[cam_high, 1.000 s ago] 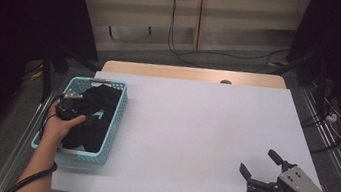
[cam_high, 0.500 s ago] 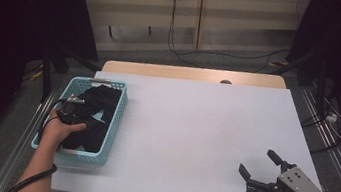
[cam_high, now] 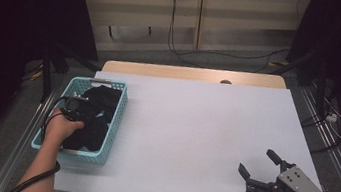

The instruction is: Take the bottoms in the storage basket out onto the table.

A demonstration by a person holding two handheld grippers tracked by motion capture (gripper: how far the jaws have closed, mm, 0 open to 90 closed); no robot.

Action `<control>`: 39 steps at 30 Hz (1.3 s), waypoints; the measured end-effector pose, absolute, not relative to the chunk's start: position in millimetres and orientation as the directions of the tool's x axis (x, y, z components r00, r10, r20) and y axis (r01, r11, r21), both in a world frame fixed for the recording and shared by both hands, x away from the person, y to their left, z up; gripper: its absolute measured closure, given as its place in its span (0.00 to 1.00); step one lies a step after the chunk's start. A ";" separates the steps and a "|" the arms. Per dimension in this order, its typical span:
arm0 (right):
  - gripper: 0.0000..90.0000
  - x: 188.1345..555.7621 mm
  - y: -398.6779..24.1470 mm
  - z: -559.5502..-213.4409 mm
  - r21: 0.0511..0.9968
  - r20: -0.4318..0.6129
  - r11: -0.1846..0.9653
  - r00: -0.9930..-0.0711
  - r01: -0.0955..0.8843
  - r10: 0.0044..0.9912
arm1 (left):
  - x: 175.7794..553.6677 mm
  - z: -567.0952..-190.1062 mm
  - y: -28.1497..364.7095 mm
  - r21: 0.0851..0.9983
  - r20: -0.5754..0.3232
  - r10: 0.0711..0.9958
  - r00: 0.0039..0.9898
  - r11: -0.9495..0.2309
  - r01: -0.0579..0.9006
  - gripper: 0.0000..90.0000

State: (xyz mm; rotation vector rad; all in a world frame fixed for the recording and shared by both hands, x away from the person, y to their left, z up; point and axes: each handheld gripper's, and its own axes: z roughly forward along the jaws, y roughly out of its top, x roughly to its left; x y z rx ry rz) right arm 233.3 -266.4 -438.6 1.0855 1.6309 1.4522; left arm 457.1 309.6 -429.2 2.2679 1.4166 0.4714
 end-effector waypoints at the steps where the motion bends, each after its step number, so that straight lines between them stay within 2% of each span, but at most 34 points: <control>1: 0.02 233.4 -266.4 -438.7 0.990 0.034 0.027 -0.413 0.140 0.910 | 457.3 -428.0 309.8 0.525 0.044 0.908 0.418 -0.377 0.763 0.84; 4: 0.02 233.7 -266.6 -438.7 0.990 0.032 0.028 -0.409 0.140 0.912 | 458.3 -421.1 311.1 0.579 -0.012 0.922 0.387 -0.309 0.754 0.85; 13: 0.02 233.8 -266.2 -438.6 0.990 0.034 0.026 -0.414 0.138 0.910 | 471.5 -378.5 296.6 0.739 0.039 0.937 0.347 -0.261 0.621 0.85; 18: 0.02 234.1 -266.6 -438.9 0.990 0.033 0.028 -0.416 0.140 0.909 | 483.3 -387.0 283.7 0.787 0.068 0.944 0.322 -0.249 0.565 0.85; 23: 0.02 234.0 -266.5 -439.3 0.990 0.035 0.027 -0.422 0.141 0.906 | 492.5 -414.2 278.6 0.781 0.016 0.947 0.321 -0.212 0.588 0.81; 27: 0.02 233.3 -267.6 -439.9 0.989 0.038 0.026 -0.423 0.144 0.905 | 497.1 -429.5 275.6 0.775 -0.038 0.956 0.289 -0.155 0.613 0.61; 29: 0.02 233.0 -267.8 -440.0 0.989 0.039 0.026 -0.424 0.145 0.905 | 500.3 -433.6 273.2 0.760 -0.047 0.960 0.275 -0.144 0.634 0.42; 36: 0.02 232.9 -266.9 -440.6 0.988 0.048 0.019 -0.429 0.151 0.902 | 511.2 -442.0 260.6 0.715 -0.031 0.955 0.296 -0.186 0.674 0.16; 39: 0.02 233.3 -266.6 -441.0 0.988 0.053 0.015 -0.429 0.154 0.902 | 513.5 -447.6 257.9 0.704 -0.010 0.954 0.299 -0.205 0.680 0.11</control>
